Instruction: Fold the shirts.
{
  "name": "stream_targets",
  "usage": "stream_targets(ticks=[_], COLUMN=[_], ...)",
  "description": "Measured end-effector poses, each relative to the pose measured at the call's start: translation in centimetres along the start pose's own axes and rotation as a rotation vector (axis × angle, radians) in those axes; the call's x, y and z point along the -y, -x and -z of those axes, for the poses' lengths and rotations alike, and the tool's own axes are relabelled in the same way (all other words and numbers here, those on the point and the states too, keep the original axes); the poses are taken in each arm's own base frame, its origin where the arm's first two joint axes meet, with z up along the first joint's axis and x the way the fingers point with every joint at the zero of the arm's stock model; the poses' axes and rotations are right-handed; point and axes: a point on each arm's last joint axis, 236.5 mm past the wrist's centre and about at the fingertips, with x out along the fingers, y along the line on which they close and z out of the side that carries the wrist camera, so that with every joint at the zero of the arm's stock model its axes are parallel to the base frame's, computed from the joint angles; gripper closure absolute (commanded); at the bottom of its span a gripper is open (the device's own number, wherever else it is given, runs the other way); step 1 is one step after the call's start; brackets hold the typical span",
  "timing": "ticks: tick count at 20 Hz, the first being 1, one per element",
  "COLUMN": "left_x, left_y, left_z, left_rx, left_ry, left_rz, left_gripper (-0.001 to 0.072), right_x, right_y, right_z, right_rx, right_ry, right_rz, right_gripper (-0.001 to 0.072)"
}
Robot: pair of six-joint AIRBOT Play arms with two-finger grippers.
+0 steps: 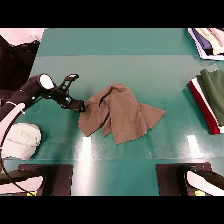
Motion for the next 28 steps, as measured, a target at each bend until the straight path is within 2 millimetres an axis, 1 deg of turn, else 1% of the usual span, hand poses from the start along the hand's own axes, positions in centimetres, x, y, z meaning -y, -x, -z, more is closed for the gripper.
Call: stream_targets(ticks=[2, 3, 4, 5, 6, 9, 11, 13, 14, 15, 16, 17, 18, 19, 20, 22, 23, 25, 27, 28], left_x=[0.0, 0.5, 0.9, 1.3, 1.4, 2.2, 2.7, 2.7, 2.8, 3.0, 3.1, 3.4, 3.5, 3.7, 3.8, 3.9, 4.0, 4.1, 4.1, 4.1], left_y=[-1.4, -1.9, -2.3, -2.8, -3.0, -2.4, -0.9, 1.7, 3.3, 4.8, 6.4, 7.7, 8.8, 9.6, 10.2, 10.8, 11.0, 11.2, 11.2, 11.3], left_z=[0.4, 0.3, 0.3, 0.1, 0.1, -0.8, -2.1, -3.9, -4.8, -5.5, -6.2, -6.7, -7.0, -7.2, -7.3, -7.1, -7.0, -6.8, -6.5, -6.4], left_rx=[-0.004, 0.0, 0.004, 0.01, 0.009, 0.024, 0.049, 0.097, 0.13, 0.157, 0.191, 0.217, 0.238, 0.252, 0.26, 0.259, 0.258, 0.252, 0.24, 0.237], left_ry=[0.025, 0.043, 0.054, 0.067, 0.069, 0.062, 0.027, -0.024, -0.05, -0.073, -0.095, -0.109, -0.123, -0.132, -0.139, -0.146, -0.147, -0.147, -0.145, -0.14], left_rz=[0.024, 0.055, 0.078, 0.099, 0.108, 0.138, 0.134, 0.096, 0.072, 0.054, 0.035, 0.023, 0.011, 0.003, -0.003, -0.008, -0.009, -0.009, -0.008, -0.007], left_gripper=[0.0048, 0.0116, 0.0312, 0.0476, 0.0682, 0.0678, 0.0678, 0.0677, 0.0677, 0.0677, 0.0677, 0.0677, 0.0677, 0.0677, 0.0677, 0.0677, 0.0677, 0.0677, 0.0677, 0.0677], right_x=[0.0, 0.1, 0.1, 0.1, 0.1, 0.1, -0.2, -0.7, -1.0, -1.3, -1.5, -1.6, -1.7, -1.5, -1.3, -0.8, -0.6, -0.2, 0.2, 0.3], right_y=[-0.1, -0.1, -0.1, -0.1, -0.1, -0.1, -0.5, -1.5, -2.4, -3.5, -4.5, -5.8, -7.0, -8.1, -9.2, -10.8, -11.5, -12.5, -13.5, -13.9], right_z=[0.2, 0.3, 0.4, 0.5, 0.6, 1.3, 2.7, 5.4, 7.5, 9.9, 12.3, 15.2, 18.0, 21.0, 24.4, 30.5, 33.1, 36.9, 39.5, 40.5], right_rx=[-0.008, -0.013, -0.017, -0.021, -0.027, -0.057, -0.109, -0.2, -0.261, -0.328, -0.388, -0.454, -0.513, -0.574, -0.638, -0.748, -0.784, -0.829, -0.862, -0.876], right_ry=[-0.001, -0.001, -0.001, -0.001, -0.001, 0.0, 0.002, 0.003, 0.002, -0.002, -0.006, -0.014, -0.021, -0.03, -0.046, -0.075, -0.083, -0.091, -0.1, -0.104], right_rz=[0.001, 0.001, 0.001, 0.001, 0.002, 0.003, -0.004, -0.02, -0.031, -0.043, -0.053, -0.063, -0.069, -0.07, -0.066, -0.05, -0.041, -0.026, -0.008, 0.001], right_gripper=[0.069, 0.069, 0.069, 0.069, 0.069, 0.069, 0.069, 0.069, 0.0689, 0.0644, 0.0341, 0.0037, 0.0036, 0.0079, 0.0152, 0.0161, 0.0161, 0.0161, 0.0161, 0.0197])
